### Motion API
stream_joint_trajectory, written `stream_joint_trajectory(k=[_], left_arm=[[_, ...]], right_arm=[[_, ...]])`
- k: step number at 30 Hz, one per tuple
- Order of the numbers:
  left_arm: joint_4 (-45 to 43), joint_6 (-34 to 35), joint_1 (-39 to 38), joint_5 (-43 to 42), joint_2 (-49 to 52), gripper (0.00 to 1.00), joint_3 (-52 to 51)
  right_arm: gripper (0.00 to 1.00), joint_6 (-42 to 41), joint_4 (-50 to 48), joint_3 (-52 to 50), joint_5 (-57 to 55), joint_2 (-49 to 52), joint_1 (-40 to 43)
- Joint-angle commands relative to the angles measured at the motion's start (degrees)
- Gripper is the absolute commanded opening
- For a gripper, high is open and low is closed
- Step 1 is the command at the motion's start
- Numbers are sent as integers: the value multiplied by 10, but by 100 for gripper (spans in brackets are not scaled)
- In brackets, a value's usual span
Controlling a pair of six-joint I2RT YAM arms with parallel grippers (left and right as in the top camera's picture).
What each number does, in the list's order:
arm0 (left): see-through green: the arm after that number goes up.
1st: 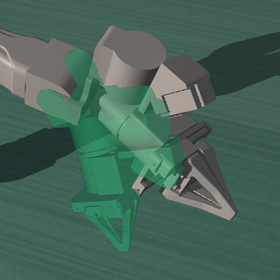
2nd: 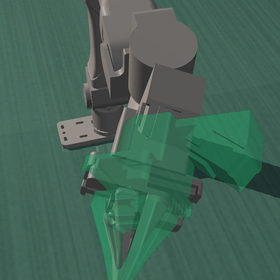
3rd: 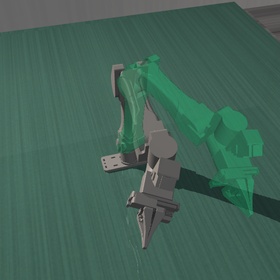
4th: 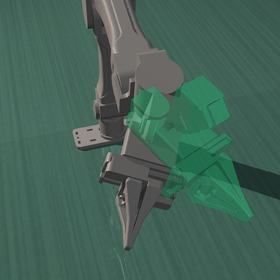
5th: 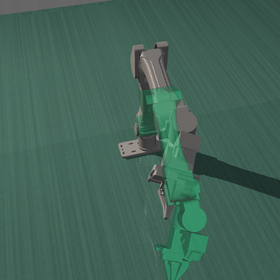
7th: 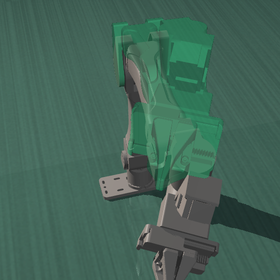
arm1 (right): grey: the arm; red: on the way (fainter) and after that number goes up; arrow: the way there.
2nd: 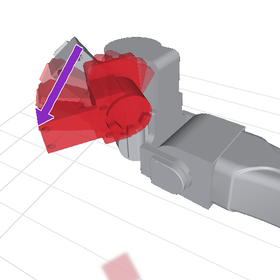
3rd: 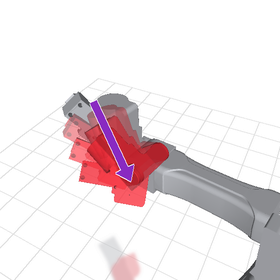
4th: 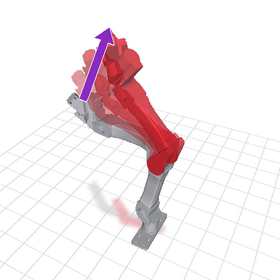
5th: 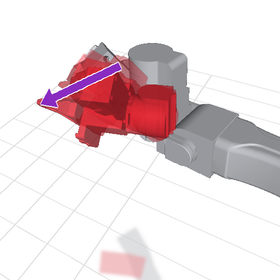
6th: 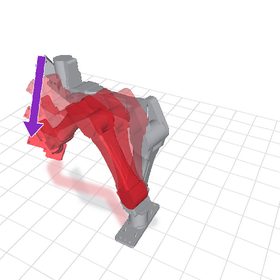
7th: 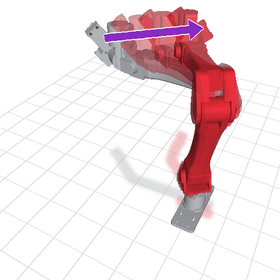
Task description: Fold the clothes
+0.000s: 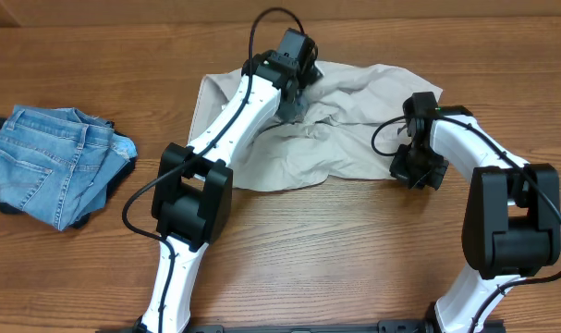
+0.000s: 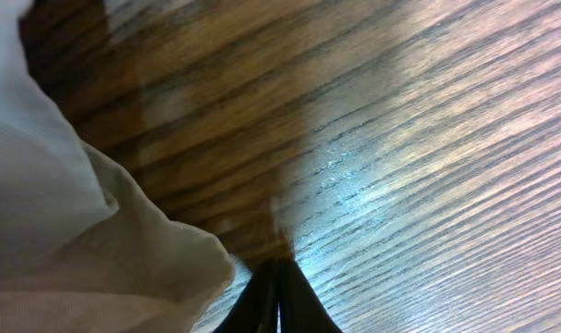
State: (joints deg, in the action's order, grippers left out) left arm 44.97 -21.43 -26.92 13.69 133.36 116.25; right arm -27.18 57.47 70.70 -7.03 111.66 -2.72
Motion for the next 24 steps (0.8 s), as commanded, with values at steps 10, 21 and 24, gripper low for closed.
stream_joint_trajectory(k=[10, 21, 24], left_arm=[[32, 221, 187, 38, -1, 100, 132], [454, 273, 164, -37, -142, 82, 272], [518, 292, 164, -74, -131, 82, 211]], right_arm=[[5, 6, 31, -9, -4, -4, 2], [38, 224, -92, -8, 308, -10, 3], [41, 230, -105, -8, 316, -52, 3]])
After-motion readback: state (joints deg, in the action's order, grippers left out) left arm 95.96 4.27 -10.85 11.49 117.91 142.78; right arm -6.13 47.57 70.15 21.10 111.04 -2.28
